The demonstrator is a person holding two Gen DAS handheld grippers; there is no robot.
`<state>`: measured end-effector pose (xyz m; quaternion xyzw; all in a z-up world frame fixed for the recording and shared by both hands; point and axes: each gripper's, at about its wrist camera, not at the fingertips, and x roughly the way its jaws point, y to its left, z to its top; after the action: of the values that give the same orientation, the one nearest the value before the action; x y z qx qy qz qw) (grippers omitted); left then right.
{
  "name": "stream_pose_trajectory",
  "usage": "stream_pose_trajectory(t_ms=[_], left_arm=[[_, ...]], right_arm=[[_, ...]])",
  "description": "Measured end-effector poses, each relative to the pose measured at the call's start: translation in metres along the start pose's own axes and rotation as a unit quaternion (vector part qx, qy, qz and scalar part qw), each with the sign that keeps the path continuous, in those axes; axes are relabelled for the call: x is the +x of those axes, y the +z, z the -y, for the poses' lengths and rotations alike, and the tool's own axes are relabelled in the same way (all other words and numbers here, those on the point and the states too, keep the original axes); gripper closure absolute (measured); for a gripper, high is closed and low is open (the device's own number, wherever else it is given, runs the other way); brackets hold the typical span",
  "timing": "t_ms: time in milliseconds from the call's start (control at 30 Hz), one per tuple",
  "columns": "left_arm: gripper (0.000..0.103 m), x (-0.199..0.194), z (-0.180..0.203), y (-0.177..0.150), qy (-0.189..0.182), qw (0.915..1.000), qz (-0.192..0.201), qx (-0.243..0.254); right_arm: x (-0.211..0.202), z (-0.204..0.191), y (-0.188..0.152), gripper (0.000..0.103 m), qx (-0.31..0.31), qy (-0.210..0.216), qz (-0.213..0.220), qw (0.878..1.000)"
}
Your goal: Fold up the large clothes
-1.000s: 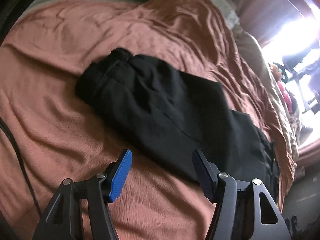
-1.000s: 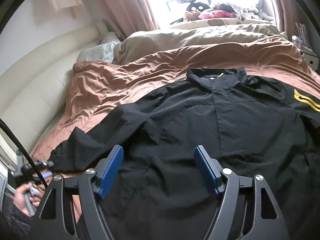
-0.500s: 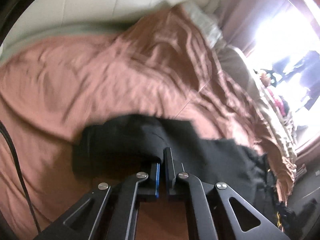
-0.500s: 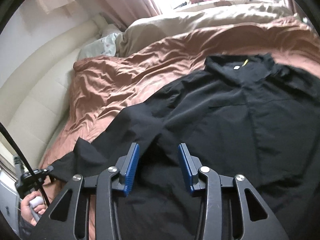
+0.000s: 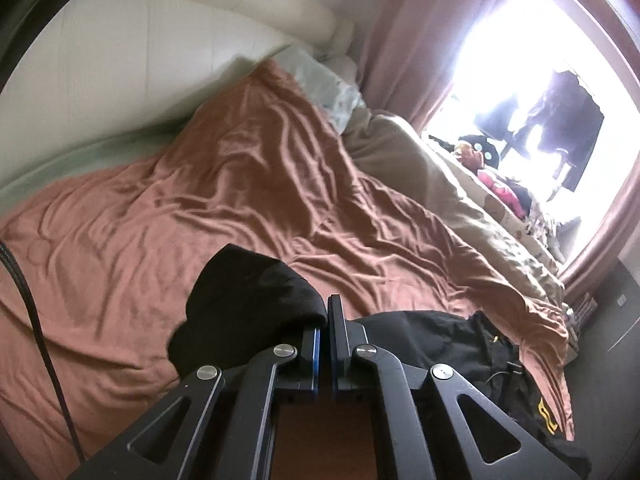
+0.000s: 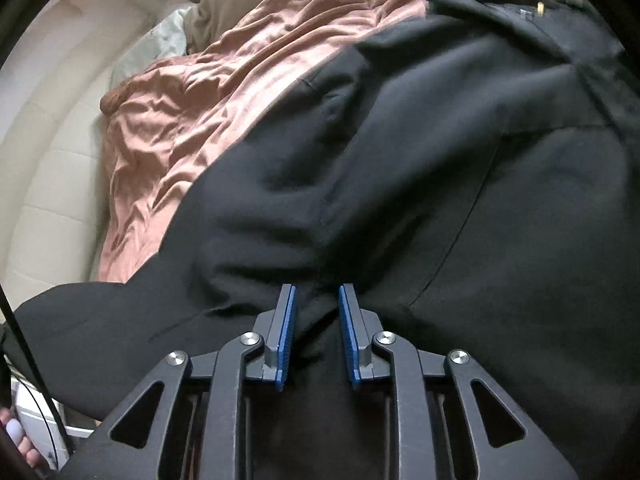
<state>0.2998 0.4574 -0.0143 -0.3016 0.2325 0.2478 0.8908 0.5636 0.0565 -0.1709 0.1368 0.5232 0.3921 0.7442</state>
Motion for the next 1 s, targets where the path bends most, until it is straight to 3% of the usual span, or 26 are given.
stream_pose_trajectory(t_ms=[100, 400, 433, 467, 533, 667, 733, 867, 1000], left_arm=[[0.1, -0.006, 0.02, 0.004, -0.017, 0.9998, 0.008, 0.01], [0.1, -0.033, 0.124, 0.022, -0.142, 0.9862, 0.051, 0.067], [0.1, -0.034, 0.135, 0.023, -0.149, 0.9848, 0.051, 0.073], [0.1, -0.035, 0.151, 0.023, -0.16, 0.9823, 0.052, 0.083], [0.1, -0.037, 0.176, 0.021, -0.177, 0.9776, 0.051, 0.101], [0.1, -0.038, 0.226, 0.012, -0.208, 0.9668, 0.042, 0.142], [0.1, -0.034, 0.255, 0.005, -0.224, 0.9598, 0.036, 0.166], [0.1, -0.022, 0.3, -0.01, -0.239, 0.9513, 0.02, 0.194], [0.1, -0.013, 0.336, -0.031, -0.25, 0.9431, 0.006, 0.218]], right_arm=[[-0.01, 0.004, 0.004, 0.084, 0.007, 0.012, -0.012, 1.0], [-0.131, 0.014, -0.042, 0.081, -0.036, 0.029, 0.06, 0.997], [-0.147, 0.018, -0.049, 0.069, -0.034, 0.029, 0.073, 0.996], [-0.162, 0.022, -0.058, 0.044, -0.031, 0.029, 0.086, 0.995], [-0.193, 0.038, -0.078, 0.022, -0.014, 0.032, 0.122, 0.992], [-0.219, 0.072, -0.108, 0.022, 0.04, 0.052, 0.152, 0.986], [-0.226, 0.084, -0.117, 0.022, 0.047, 0.034, 0.175, 0.983], [-0.224, 0.097, -0.111, 0.022, 0.066, 0.01, 0.178, 0.982], [-0.231, 0.105, -0.106, 0.022, 0.09, 0.03, 0.187, 0.978]])
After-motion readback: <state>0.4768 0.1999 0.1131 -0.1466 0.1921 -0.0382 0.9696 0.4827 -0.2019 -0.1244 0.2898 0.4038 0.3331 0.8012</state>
